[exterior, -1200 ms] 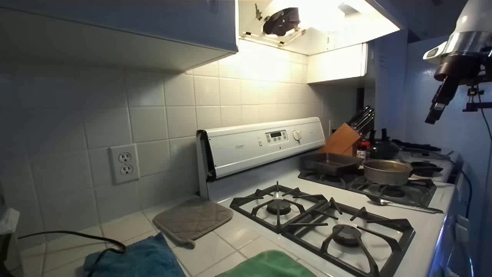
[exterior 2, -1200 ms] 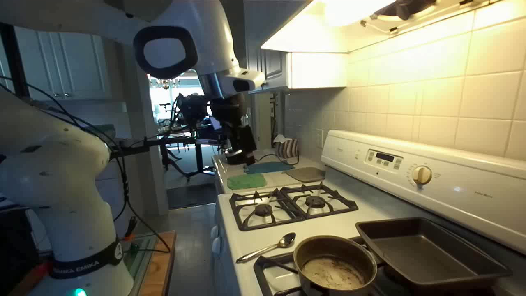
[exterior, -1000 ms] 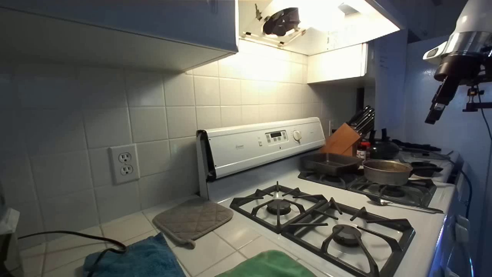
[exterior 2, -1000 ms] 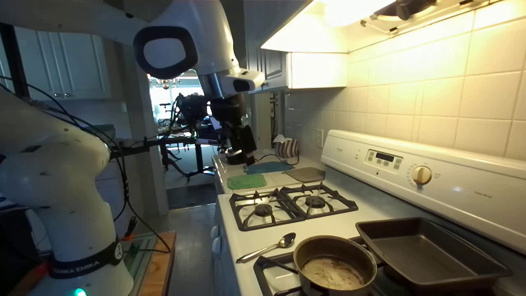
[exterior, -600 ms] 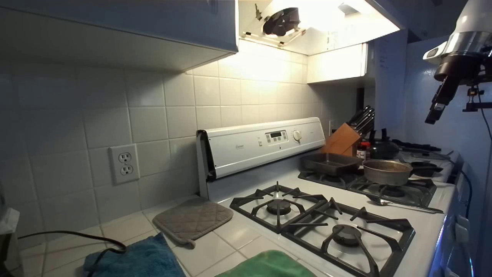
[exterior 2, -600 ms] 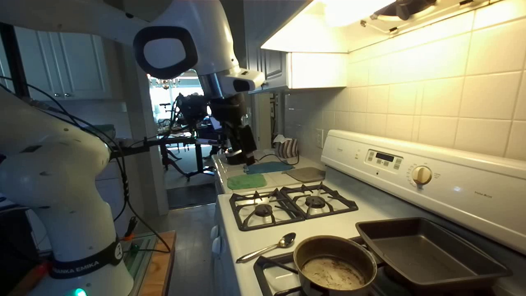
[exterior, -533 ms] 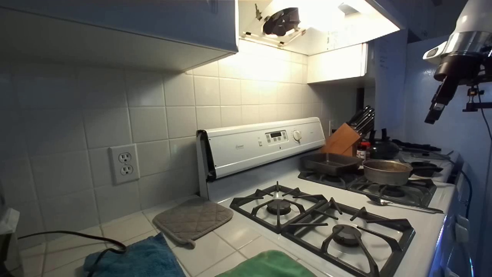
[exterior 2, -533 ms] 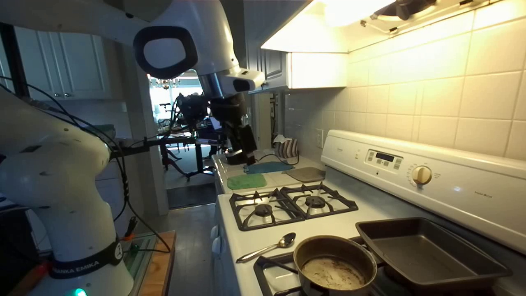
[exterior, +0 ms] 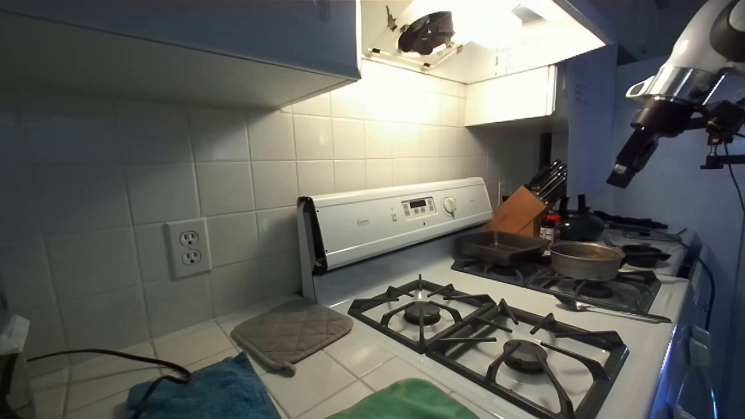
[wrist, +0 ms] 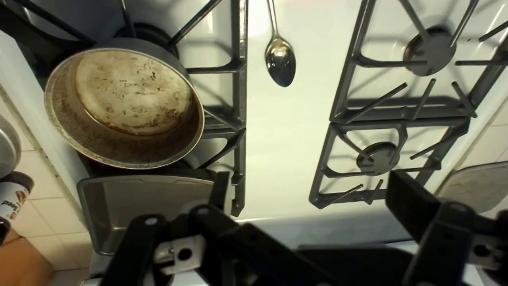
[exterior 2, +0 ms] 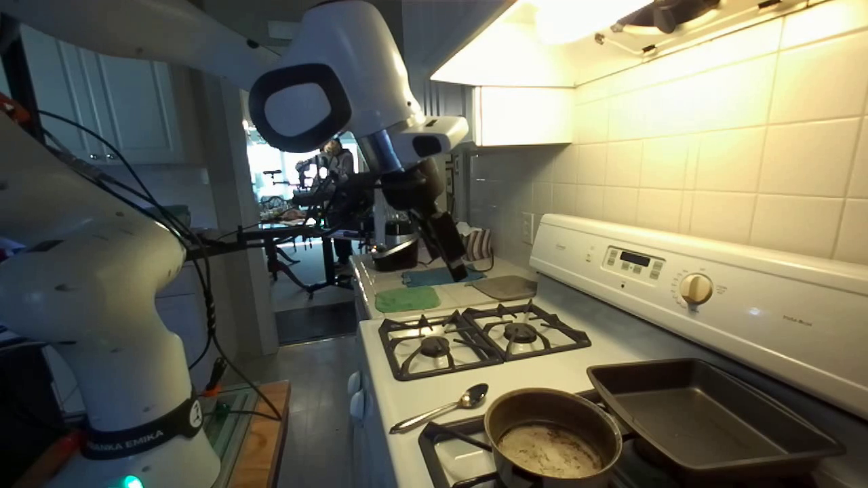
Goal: Twist the nozzle on the stove
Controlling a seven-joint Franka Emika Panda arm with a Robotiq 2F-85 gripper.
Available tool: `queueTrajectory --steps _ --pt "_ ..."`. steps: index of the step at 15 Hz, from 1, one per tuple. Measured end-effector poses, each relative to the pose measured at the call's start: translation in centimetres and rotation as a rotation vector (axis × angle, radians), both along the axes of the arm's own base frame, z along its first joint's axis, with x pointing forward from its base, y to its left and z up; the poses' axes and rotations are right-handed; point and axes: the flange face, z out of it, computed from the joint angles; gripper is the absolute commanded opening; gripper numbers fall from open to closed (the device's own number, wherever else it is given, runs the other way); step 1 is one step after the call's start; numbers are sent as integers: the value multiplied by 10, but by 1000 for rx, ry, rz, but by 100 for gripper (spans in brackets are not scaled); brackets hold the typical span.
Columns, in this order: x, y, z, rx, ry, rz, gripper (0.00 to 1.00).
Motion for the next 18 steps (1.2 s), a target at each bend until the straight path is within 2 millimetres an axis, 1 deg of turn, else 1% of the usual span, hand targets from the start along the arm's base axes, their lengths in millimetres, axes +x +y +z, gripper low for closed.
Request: queueTrajectory --steps 3,6,12,18 --pt "22 -6 -4 -20 -20 -21 100" --pt "49 -9 -4 -45 -34 -26 100" --pt "111 -9 -7 -113 -33 -16 100" --pt "173 -14 -7 -183 -49 -32 100"
